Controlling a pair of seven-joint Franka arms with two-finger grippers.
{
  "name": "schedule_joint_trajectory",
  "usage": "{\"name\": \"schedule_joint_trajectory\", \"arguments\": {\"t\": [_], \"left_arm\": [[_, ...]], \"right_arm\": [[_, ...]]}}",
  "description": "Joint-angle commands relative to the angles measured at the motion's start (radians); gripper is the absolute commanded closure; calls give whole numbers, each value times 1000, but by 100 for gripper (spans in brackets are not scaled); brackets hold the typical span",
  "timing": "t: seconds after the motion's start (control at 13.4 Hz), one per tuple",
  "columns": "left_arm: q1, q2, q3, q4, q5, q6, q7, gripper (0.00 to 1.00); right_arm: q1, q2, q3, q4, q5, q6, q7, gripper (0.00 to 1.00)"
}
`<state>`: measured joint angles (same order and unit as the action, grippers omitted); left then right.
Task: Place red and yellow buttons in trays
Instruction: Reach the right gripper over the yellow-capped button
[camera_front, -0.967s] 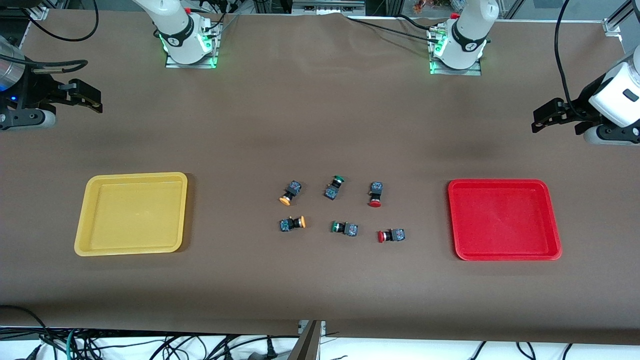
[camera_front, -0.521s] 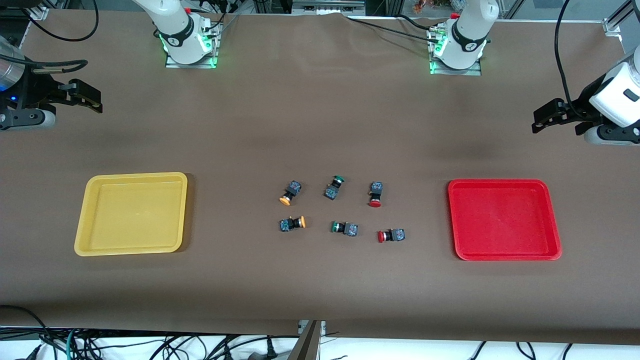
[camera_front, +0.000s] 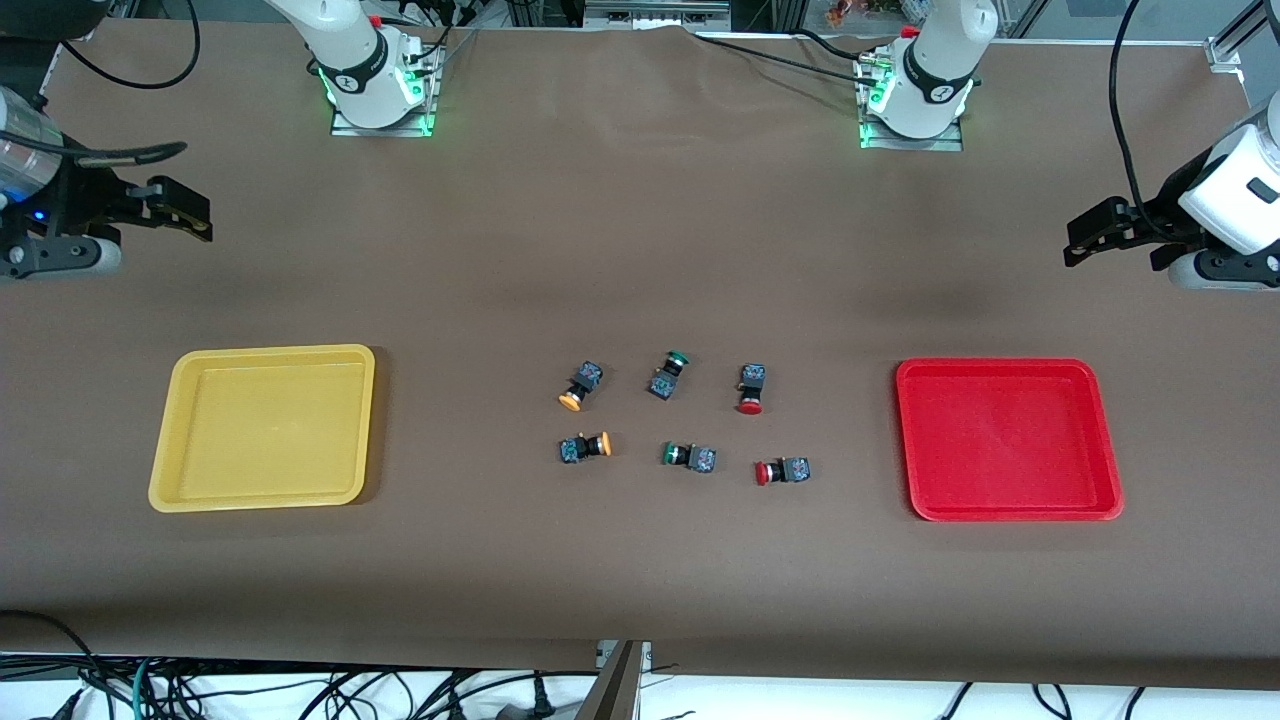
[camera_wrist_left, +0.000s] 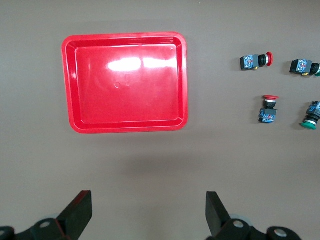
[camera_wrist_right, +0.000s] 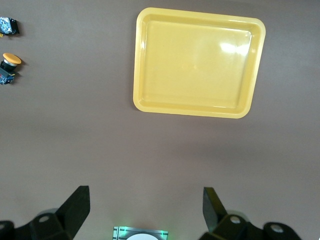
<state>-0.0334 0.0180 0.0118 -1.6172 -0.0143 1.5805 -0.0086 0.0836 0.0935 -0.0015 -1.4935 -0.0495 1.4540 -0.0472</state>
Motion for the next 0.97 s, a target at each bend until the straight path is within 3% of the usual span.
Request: {"name": "schedule_joint_trajectory", "arguments": {"t": [0.0,0.22,0.89], "left_arm": [[-3,0,4,11,-21,6,7,0],[-3,-1,4,11,-21,7,7,0],[-2,2,4,13,-21,9,7,0]], "right_arm": [[8,60,3,13,11,2,3,0],[11,135,5,16,11,25,1,0],[143,348,5,15,62,327,23,0]]}}
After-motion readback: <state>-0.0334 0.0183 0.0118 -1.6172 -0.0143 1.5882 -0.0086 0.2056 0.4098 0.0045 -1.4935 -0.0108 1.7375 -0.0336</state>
